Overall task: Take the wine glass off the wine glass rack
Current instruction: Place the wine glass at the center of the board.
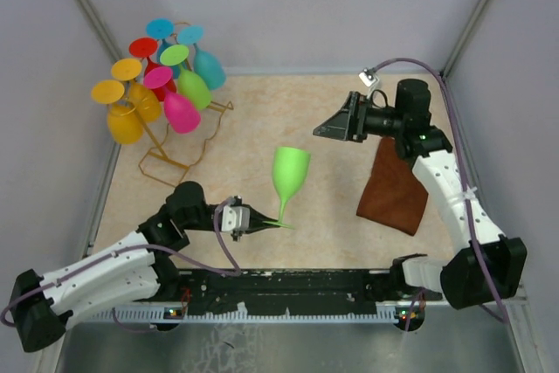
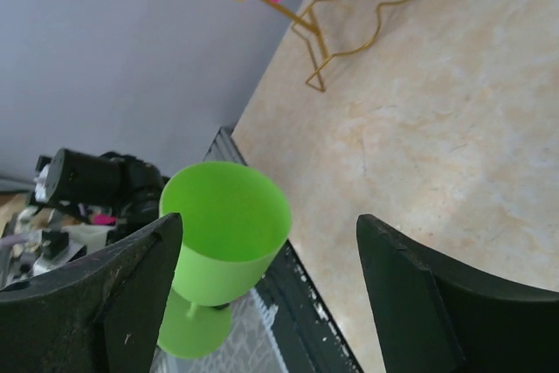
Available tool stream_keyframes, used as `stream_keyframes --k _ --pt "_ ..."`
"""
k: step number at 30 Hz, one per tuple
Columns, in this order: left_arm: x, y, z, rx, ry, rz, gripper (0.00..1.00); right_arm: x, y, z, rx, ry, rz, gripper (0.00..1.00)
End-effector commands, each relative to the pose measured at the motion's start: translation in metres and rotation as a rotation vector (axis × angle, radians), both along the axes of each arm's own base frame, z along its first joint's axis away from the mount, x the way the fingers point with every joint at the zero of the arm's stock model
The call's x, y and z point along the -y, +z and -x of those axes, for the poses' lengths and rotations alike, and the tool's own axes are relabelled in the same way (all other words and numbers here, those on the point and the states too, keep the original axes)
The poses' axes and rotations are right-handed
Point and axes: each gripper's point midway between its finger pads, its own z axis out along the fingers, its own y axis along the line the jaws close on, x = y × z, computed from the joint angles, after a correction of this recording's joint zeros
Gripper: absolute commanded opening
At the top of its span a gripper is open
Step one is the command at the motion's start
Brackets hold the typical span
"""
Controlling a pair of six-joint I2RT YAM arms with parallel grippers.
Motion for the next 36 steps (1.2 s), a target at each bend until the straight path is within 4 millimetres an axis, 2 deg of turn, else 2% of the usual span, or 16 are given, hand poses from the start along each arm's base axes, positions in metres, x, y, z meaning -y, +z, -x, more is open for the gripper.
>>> stream_keyframes --k 1,6,13,19,21,25,31,33,36 --pt "0.009 0.010 -0.006 0.084 -0.029 -0.007 0.00 -0.018 0.040 0.030 0.114 0.253 -0.072 0.80" --pt "0.014 0.004 -0.006 0.070 -0.069 -0.063 0.00 -0.037 0.037 0.053 0.136 0.397 -0.079 0.79" --pt "0.009 0.000 0.000 0.063 -0.085 -0.088 0.00 -0.043 0.016 0.072 0.078 0.503 -0.004 0.69" --pt "0.001 -0.011 0.000 0.067 -0.071 -0.144 0.00 -0.060 0.009 0.104 0.068 0.662 0.056 0.63" --pt "0.000 -0.014 -0.003 0.074 -0.055 -0.159 0.00 -0.063 0.004 0.108 0.068 0.674 0.079 0.55" --pt "-0.003 -0.017 -0.006 0.080 -0.039 -0.182 0.00 -0.062 -0.005 0.110 0.043 0.668 0.095 0.47" --pt "-0.009 -0.024 -0.011 0.088 -0.001 -0.214 0.00 -0.062 -0.007 0.115 0.040 0.681 0.071 0.29" --pt "-0.011 -0.026 -0.013 0.086 0.013 -0.222 0.00 -0.062 -0.008 0.114 0.038 0.677 0.065 0.20" --pt "-0.011 -0.026 -0.013 0.080 0.022 -0.211 0.00 -0.063 -0.009 0.110 0.050 0.647 0.083 0.00"
